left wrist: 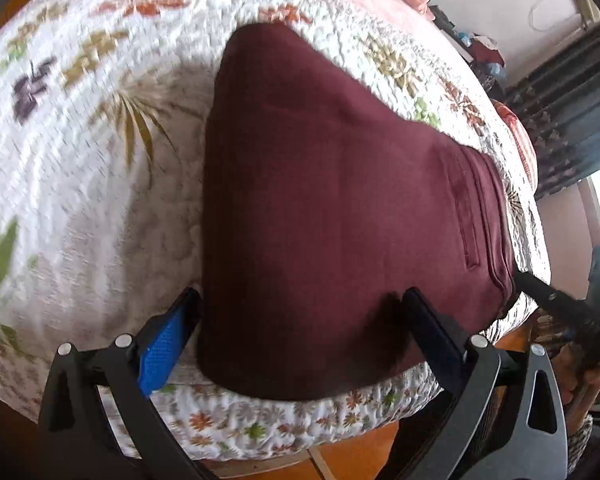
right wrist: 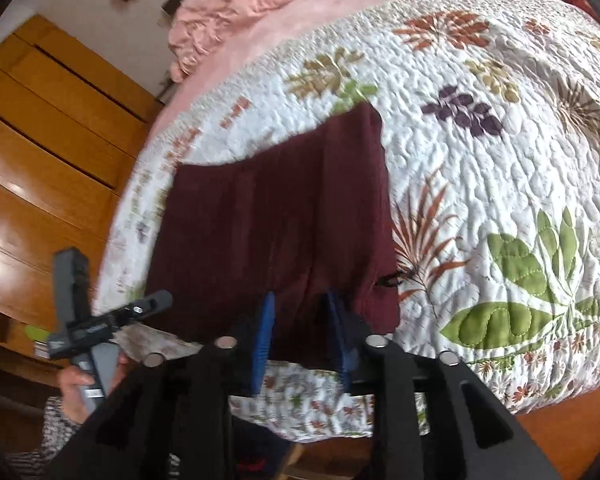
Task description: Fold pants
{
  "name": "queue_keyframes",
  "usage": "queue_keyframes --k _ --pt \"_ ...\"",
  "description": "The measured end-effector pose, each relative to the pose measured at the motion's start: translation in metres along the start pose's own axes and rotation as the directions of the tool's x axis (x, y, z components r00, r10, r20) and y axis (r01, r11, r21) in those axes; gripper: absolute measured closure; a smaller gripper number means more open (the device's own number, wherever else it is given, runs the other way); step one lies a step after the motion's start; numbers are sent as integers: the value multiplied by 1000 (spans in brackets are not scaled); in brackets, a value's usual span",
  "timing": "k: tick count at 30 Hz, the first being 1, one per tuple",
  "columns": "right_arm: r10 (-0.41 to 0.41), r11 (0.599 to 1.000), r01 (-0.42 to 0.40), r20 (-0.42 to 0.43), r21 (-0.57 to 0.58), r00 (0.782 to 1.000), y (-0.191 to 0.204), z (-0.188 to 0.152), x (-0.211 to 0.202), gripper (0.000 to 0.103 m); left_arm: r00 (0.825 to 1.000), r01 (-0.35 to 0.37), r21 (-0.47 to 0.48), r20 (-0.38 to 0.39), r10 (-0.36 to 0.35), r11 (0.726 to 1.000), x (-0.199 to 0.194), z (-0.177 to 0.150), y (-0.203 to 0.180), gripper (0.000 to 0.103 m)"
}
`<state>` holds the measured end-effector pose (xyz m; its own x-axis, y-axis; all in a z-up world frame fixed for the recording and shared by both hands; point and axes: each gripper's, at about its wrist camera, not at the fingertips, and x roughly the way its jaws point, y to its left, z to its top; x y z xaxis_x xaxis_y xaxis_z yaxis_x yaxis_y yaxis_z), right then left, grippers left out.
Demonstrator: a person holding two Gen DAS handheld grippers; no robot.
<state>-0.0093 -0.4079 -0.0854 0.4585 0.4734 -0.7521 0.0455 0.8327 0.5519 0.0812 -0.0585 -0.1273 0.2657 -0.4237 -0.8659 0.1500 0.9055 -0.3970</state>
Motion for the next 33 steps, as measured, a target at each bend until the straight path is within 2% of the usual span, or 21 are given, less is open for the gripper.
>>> queue_keyframes --k 1,2,4,7,9,12,13,16,19,24,28,31,33 --pt "24 1000 -24 16 -5 1000 1 3 -7 54 1000 14 11 8 -14 1000 -6 1 1 3" --pt "32 999 -32 30 -11 999 0 5 -13 50 999 42 19 9 -43 999 -13 2 3 3" --pt "52 999 -51 50 -5 997 -9 11 -21 49 996 91 17 -20 -91 996 -18 6 14 3" --pt "135 990 -136 30 45 990 -29 17 -18 45 987 145 -13 -67 -146 989 -16 11 34 3" --pt "207 975 -207 6 85 978 -48 19 -12 44 976 193 -63 -89 -198 979 -11 15 50 3" --pt "302 944 -295 -33 147 953 -69 19 1 37 947 286 -143 -112 -302 948 0 18 70 3" --pt "317 937 -306 -40 166 948 -76 19 5 33 939 302 -156 -118 -322 940 4 18 72 3" --pt "356 916 -337 -53 215 933 -88 21 19 32 918 341 -171 -151 -366 925 19 21 73 3" --pt "406 894 -378 -76 242 911 -93 24 32 30 905 364 -169 -168 -391 916 30 24 68 3" --pt "397 903 -365 -118 227 910 -92 32 55 26 852 455 -164 -205 -481 875 47 29 52 3" --pt "408 905 -375 -158 203 899 -86 39 73 22 842 457 -151 -243 -481 877 62 31 41 3" --pt "407 906 -373 -169 200 898 -83 46 86 22 837 458 -161 -251 -485 874 70 33 38 3" --pt "393 913 -362 -167 190 904 -78 52 95 24 837 455 -189 -242 -490 870 73 34 39 4"
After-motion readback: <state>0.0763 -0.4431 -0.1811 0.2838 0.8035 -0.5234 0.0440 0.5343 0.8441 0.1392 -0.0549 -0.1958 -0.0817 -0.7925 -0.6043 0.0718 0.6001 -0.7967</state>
